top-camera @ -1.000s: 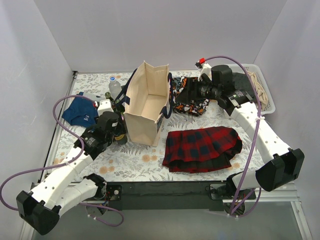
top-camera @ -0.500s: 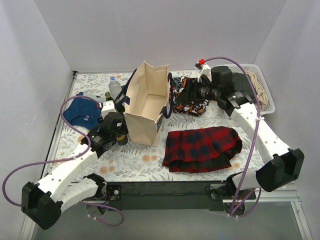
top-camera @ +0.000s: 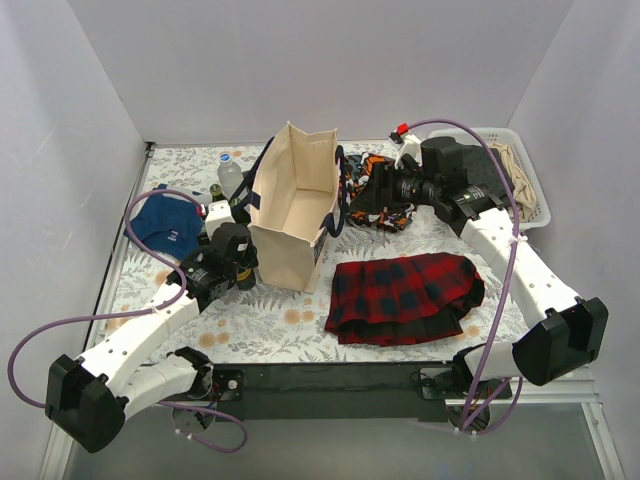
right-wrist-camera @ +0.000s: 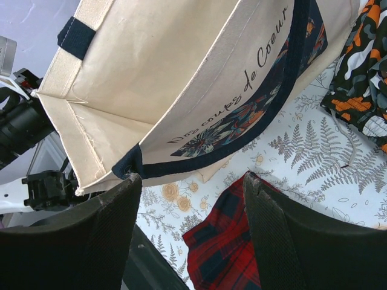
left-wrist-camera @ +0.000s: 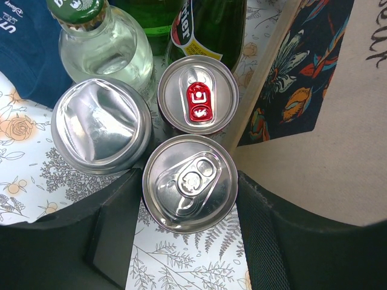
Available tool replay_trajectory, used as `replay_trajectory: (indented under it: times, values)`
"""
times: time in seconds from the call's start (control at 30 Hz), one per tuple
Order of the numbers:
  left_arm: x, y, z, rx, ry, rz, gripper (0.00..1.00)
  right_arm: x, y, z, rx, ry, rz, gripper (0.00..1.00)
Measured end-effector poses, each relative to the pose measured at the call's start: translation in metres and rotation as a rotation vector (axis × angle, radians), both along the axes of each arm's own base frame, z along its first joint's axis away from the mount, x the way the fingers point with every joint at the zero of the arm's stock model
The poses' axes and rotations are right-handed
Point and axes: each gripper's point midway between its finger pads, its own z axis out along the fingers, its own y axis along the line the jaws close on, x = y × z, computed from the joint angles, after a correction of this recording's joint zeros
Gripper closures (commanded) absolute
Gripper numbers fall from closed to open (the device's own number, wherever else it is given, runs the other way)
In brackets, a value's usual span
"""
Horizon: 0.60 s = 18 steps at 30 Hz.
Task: Take the beverage out of the canvas bag
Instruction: Place the drink at the center of the board.
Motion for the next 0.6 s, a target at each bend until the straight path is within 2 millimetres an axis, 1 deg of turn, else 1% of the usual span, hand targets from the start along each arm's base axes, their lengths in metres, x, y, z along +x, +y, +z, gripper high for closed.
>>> replay_trajectory:
  times: [0.03, 0.07, 0.13, 0.23, 0.3, 0.43, 0.6]
  values:
    - [0.000, 0.000, 0.000, 0.000, 0.000, 0.000, 0.53, 0.000, 0.000, 0.000, 0.000, 0.000, 0.000, 0.26]
    - [0.000, 0.000, 0.000, 0.000, 0.000, 0.000, 0.44, 0.000, 0.000, 0.000, 0.000, 0.000, 0.000, 0.26]
    - [0.000, 0.000, 0.000, -0.001, 0.001, 0.000, 0.38, 0.000, 0.000, 0.000, 0.001, 0.000, 0.001, 0.26]
    - [0.000, -0.001, 0.000, -0.005, -0.001, -0.002, 0.34, -0.001, 0.001, 0.001, 0.005, 0.001, 0.008, 0.26]
    - [0.002, -0.002, 0.002, -0.013, -0.008, -0.001, 0.29, -0.003, 0.002, 0.001, 0.009, 0.003, 0.016, 0.26]
    - [0.004, -0.004, 0.011, -0.027, -0.027, -0.003, 0.27, -0.003, 0.002, 0.003, 0.013, 0.001, 0.021, 0.26]
    - [0.008, -0.006, 0.031, -0.052, -0.070, -0.003, 0.25, -0.003, 0.004, 0.008, 0.018, -0.011, 0.024, 0.26]
